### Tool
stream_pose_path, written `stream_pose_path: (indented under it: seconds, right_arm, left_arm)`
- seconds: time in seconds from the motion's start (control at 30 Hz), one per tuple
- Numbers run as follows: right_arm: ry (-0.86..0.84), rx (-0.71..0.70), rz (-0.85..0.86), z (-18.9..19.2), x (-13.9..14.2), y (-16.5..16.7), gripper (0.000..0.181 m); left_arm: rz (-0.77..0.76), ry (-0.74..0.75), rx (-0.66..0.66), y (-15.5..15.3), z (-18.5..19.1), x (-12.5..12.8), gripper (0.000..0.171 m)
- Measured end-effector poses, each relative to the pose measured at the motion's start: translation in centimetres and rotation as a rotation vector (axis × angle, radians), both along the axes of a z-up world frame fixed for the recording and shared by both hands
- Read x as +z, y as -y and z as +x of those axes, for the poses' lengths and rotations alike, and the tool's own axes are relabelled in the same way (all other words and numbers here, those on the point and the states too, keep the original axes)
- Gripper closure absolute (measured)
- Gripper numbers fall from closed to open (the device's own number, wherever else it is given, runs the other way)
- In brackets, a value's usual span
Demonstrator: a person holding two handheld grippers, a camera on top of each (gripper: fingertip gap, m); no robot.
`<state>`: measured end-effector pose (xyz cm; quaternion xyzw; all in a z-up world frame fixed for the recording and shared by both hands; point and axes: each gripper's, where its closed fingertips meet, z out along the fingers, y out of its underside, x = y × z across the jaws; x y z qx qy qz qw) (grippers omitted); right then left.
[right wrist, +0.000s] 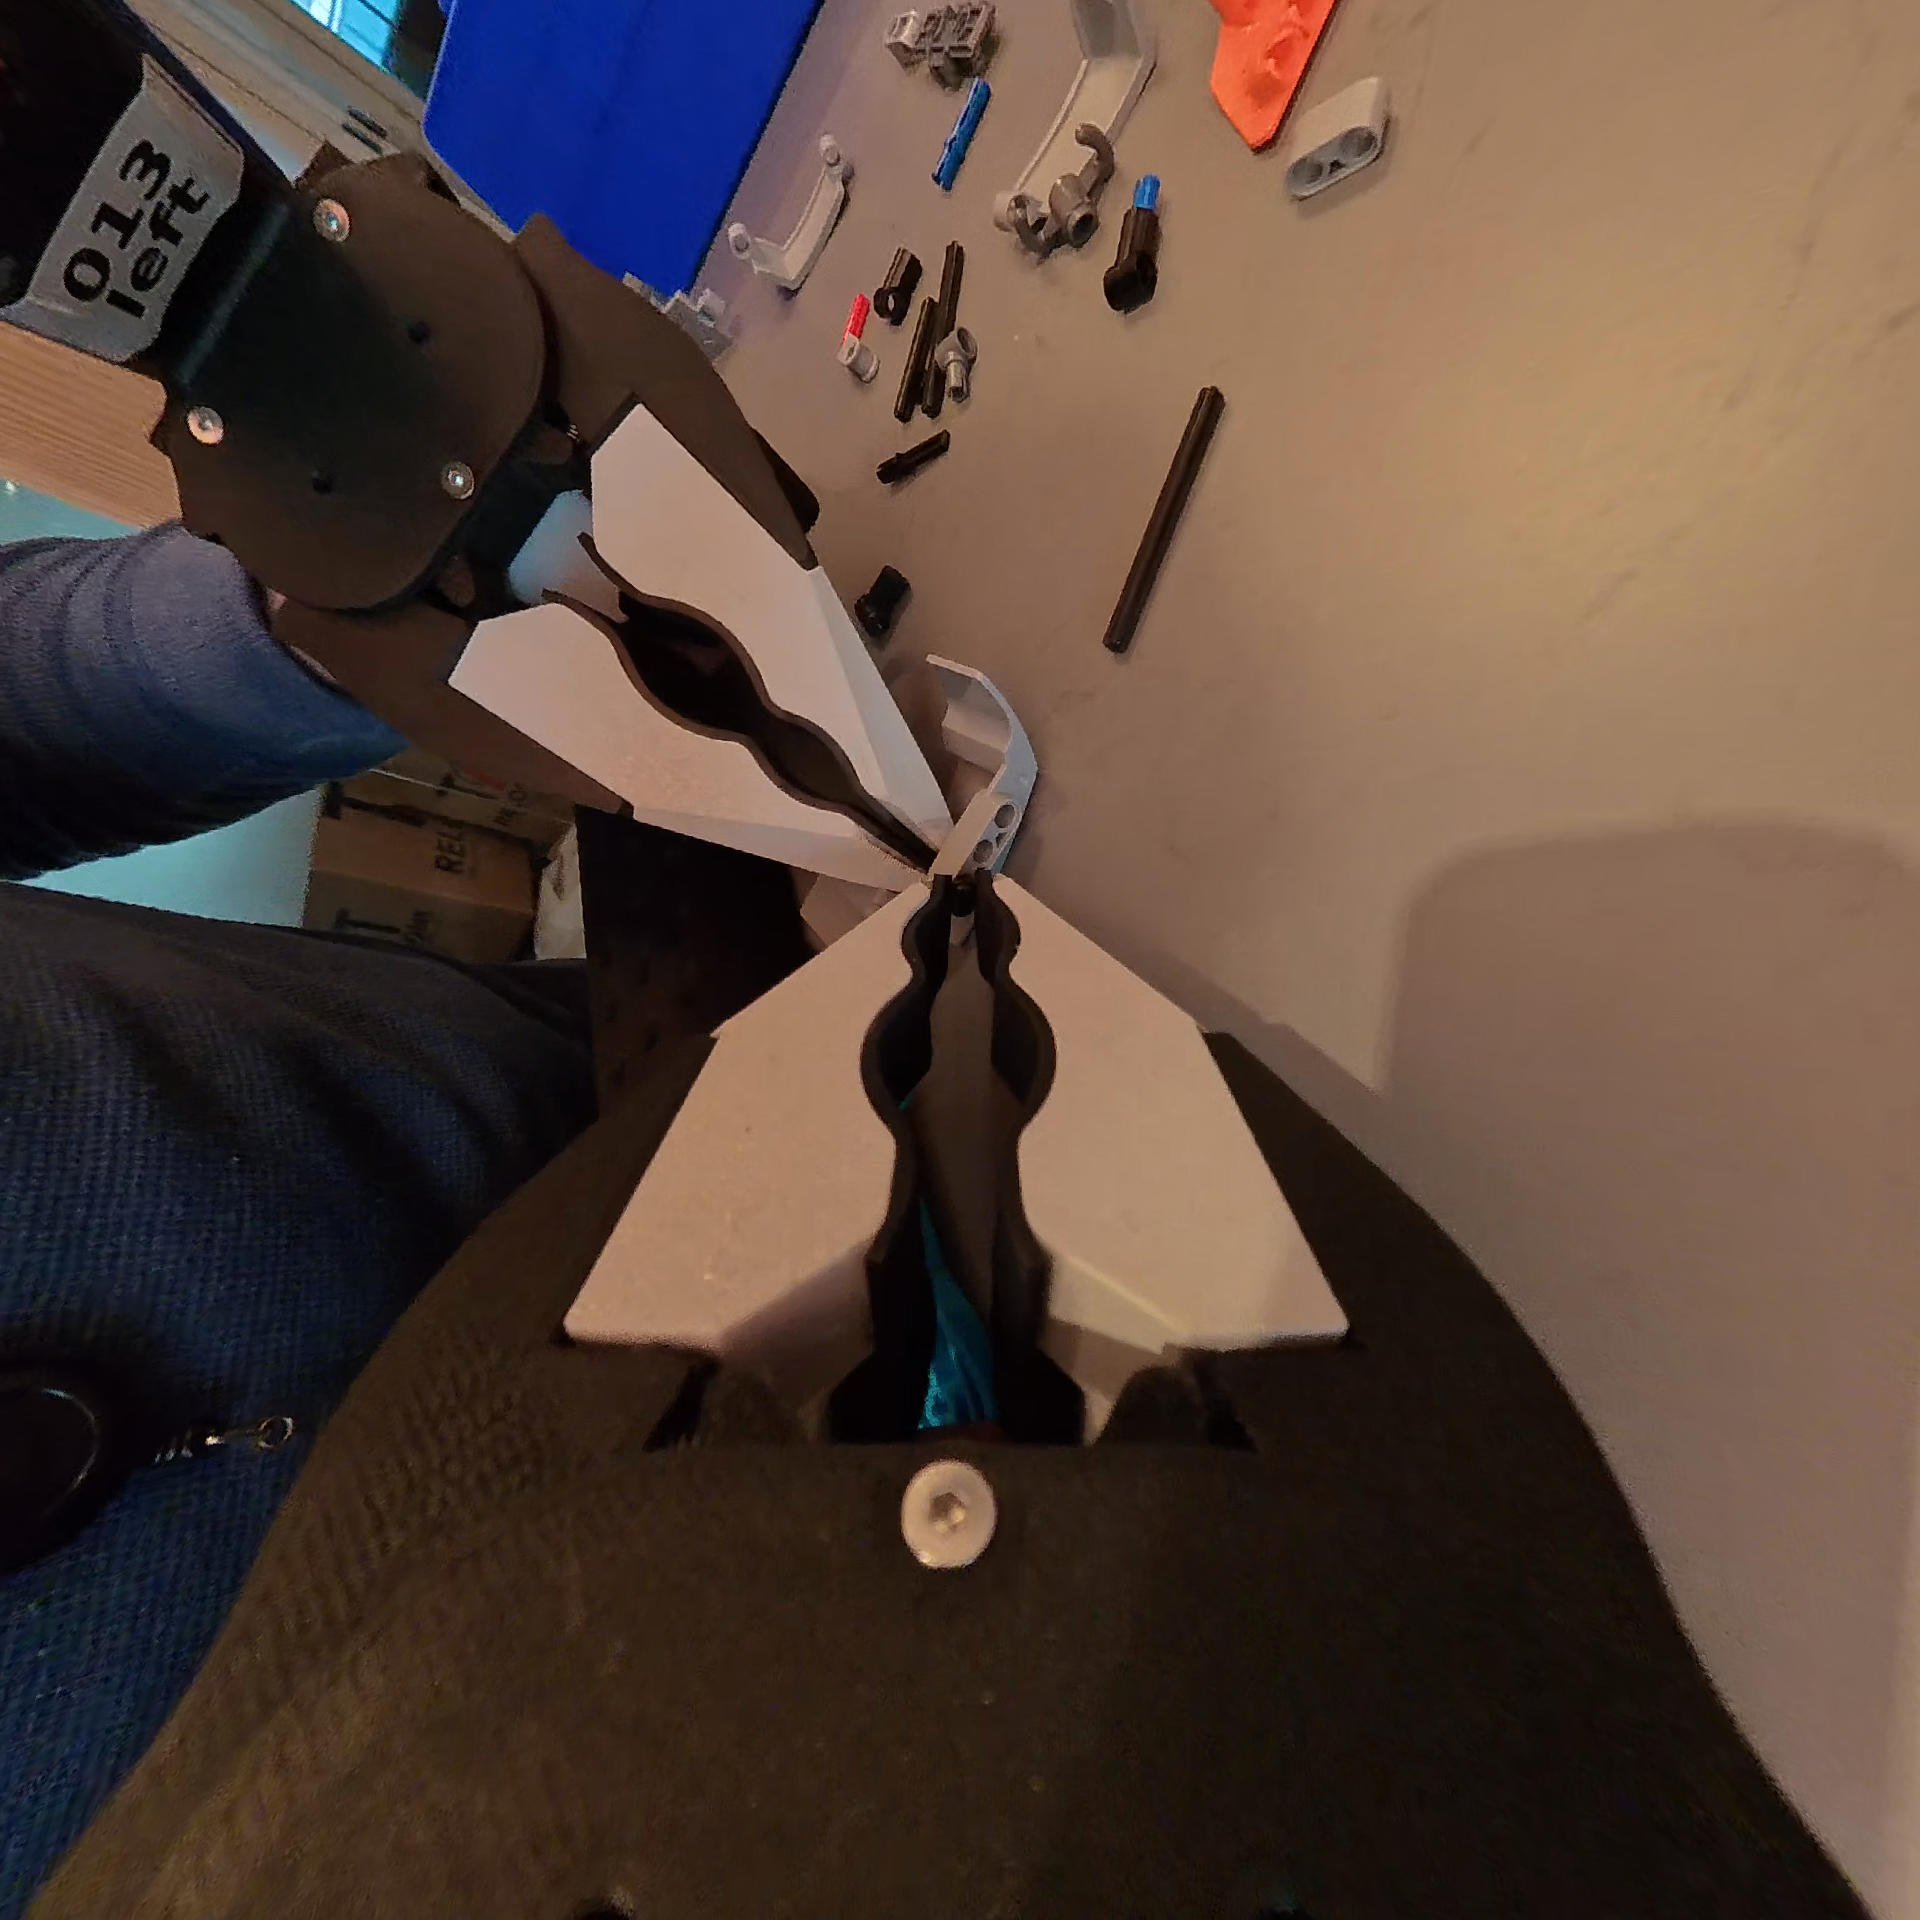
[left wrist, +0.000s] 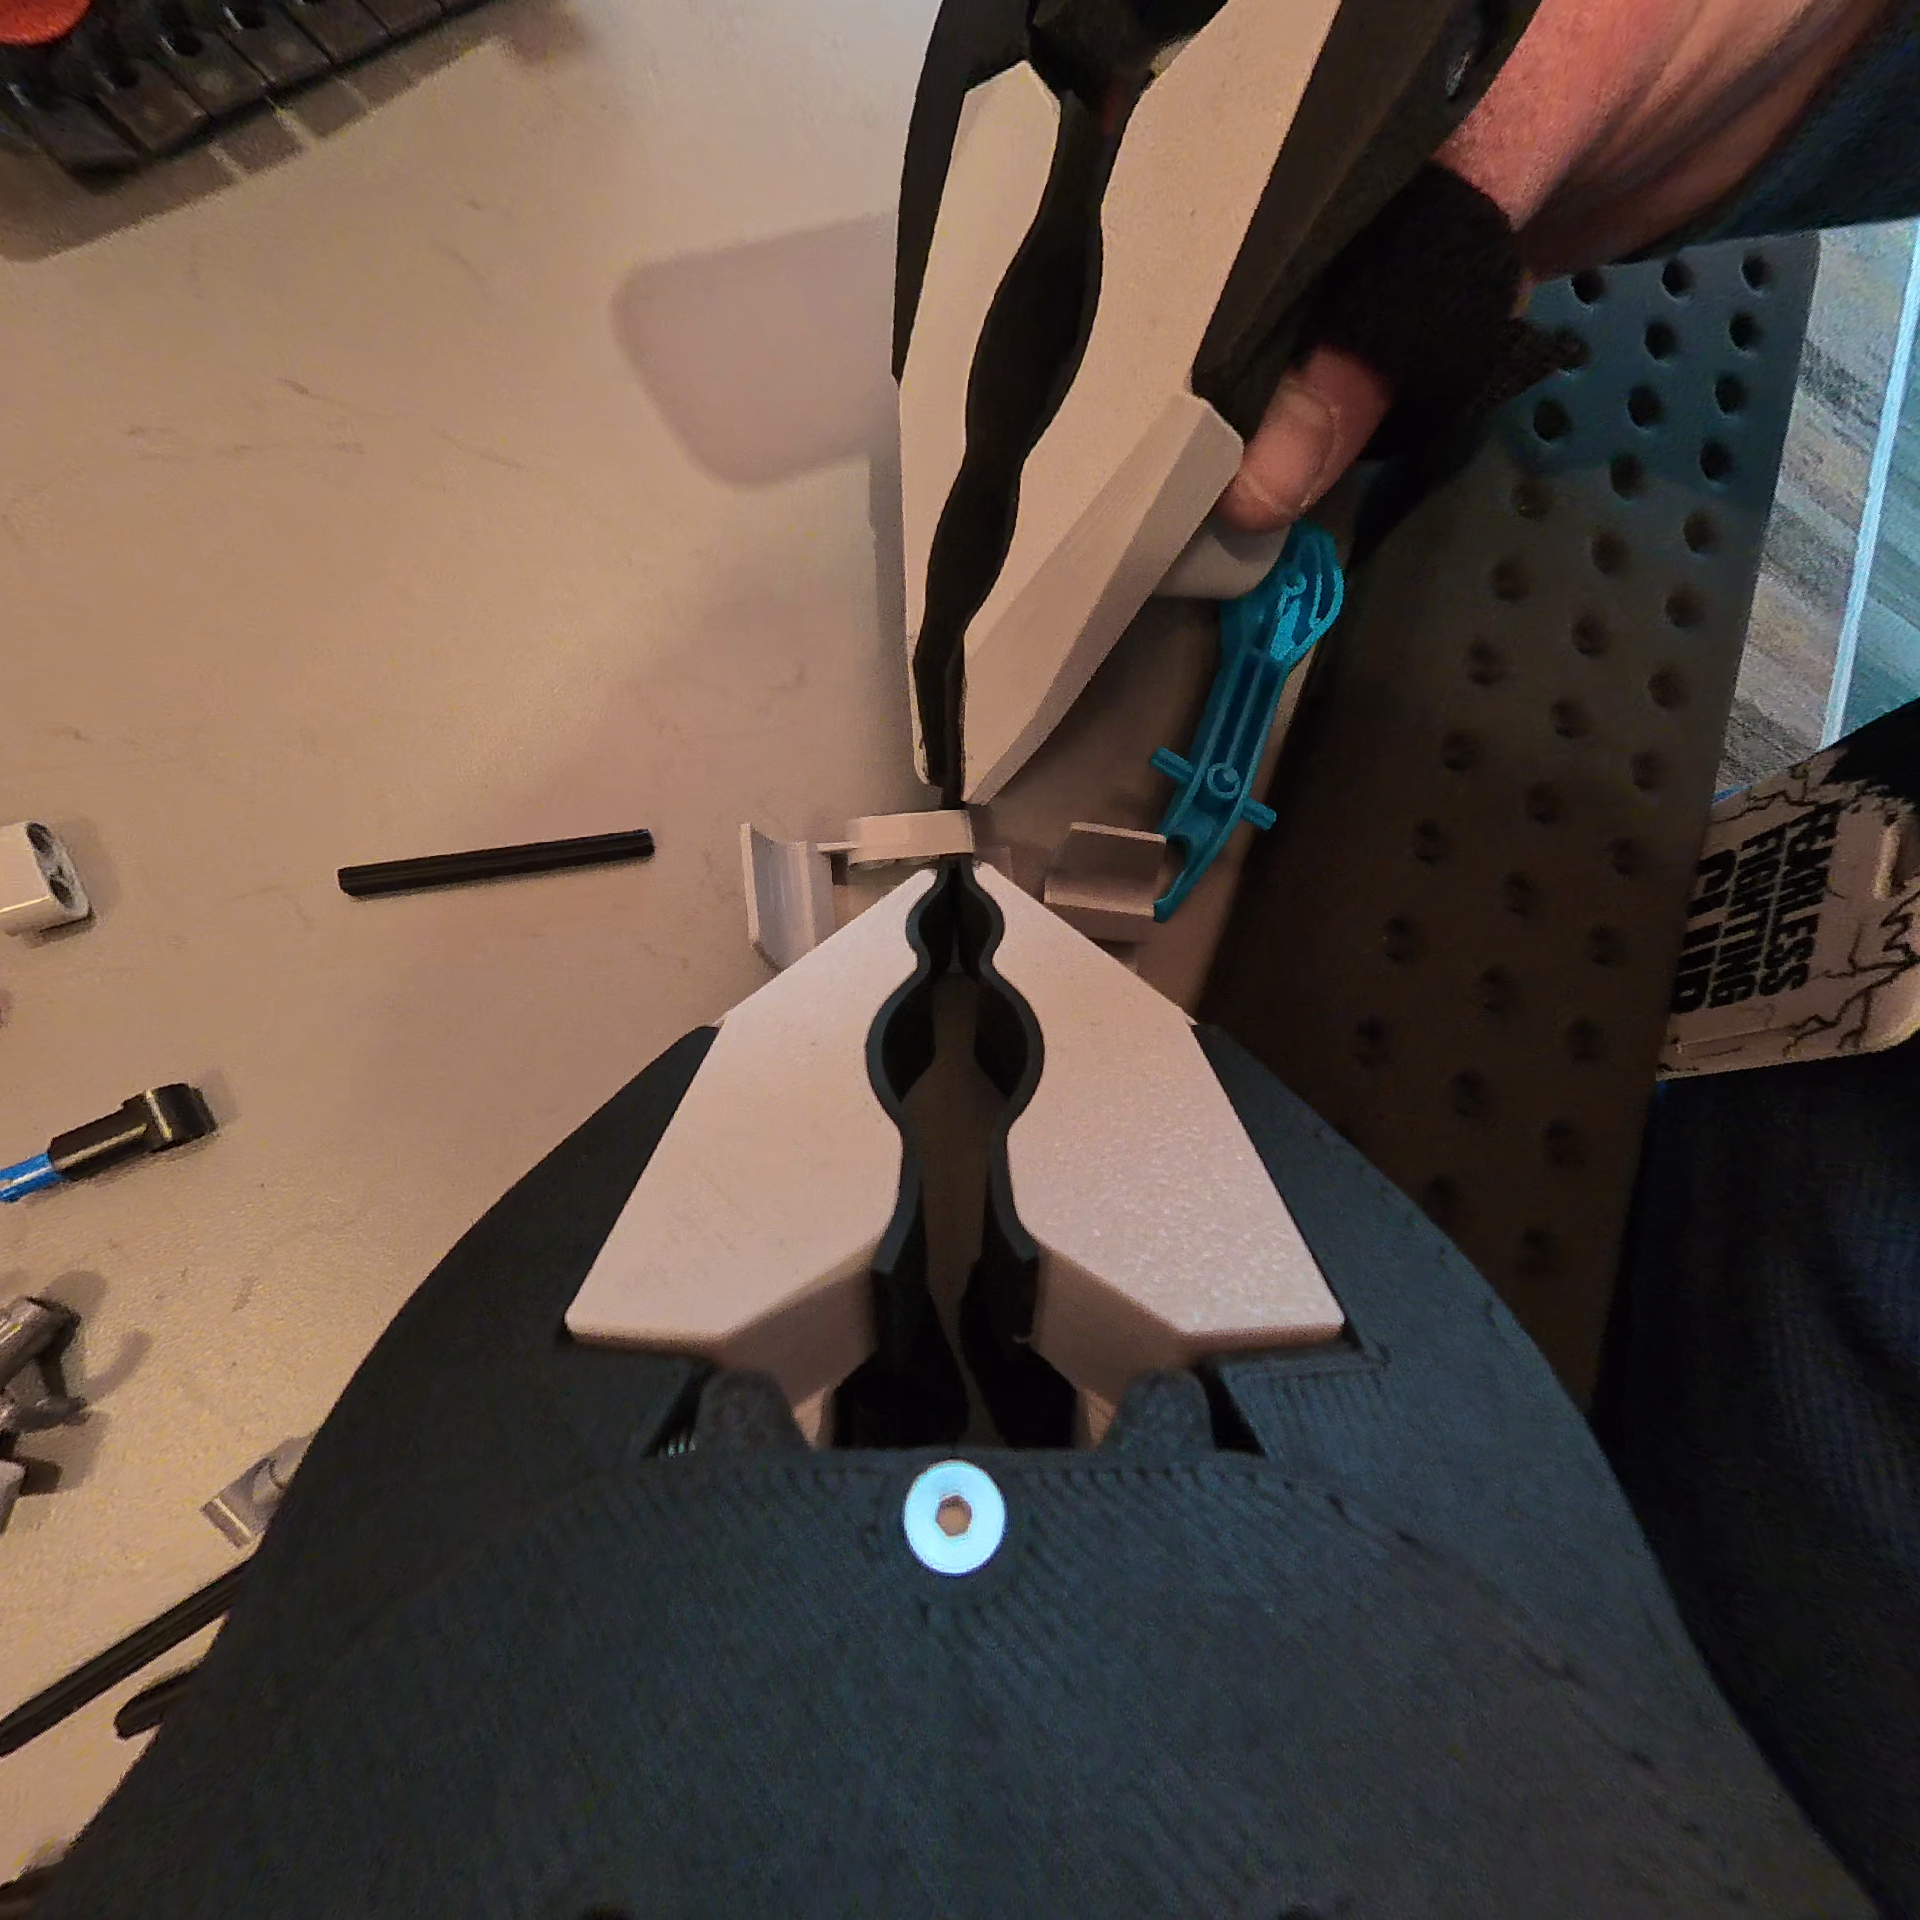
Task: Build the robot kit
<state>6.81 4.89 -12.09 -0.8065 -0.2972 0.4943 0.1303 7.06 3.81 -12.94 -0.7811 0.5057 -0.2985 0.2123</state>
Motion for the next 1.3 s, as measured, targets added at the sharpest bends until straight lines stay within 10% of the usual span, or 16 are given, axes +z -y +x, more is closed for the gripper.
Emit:
stream_pose_path:
  seconds: [1.3]
  right_arm:
    - [-0.082,0.113,0.059,-1.3,1.3,1.4,0.179]
  left_arm:
    - [0.311,0.083,-0.206,1.7,-0.5,0.7,0.171]
